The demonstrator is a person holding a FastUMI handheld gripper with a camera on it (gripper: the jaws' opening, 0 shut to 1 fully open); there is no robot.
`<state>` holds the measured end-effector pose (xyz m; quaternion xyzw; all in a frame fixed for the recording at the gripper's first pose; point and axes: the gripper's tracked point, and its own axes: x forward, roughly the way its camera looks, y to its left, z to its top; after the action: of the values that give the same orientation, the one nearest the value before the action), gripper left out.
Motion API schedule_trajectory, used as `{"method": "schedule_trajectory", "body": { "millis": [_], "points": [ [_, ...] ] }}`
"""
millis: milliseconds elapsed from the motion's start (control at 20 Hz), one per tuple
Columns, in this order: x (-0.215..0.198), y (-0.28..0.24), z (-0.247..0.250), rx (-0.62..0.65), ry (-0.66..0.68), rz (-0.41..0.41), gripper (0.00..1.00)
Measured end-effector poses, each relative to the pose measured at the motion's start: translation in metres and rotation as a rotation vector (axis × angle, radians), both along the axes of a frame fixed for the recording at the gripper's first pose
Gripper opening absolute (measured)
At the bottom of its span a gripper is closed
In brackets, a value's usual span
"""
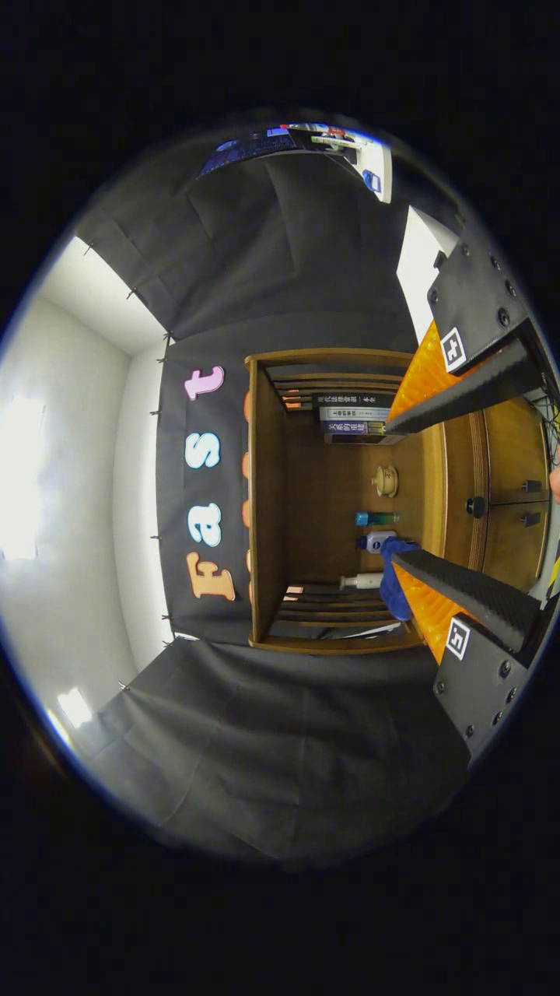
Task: Pull open the drawer, take out the items inside it, and place them on the countertop above the cabinet.
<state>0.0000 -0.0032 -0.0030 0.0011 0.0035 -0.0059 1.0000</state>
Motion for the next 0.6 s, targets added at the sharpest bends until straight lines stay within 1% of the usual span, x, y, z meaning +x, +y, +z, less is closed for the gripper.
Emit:
{"method": "schedule_trajectory", "body": {
  "millis": [600],
  "points": [
    [0.0035,0.0067,-0.0069,0.0,0.006,0.006,0.98]
  ]
}}
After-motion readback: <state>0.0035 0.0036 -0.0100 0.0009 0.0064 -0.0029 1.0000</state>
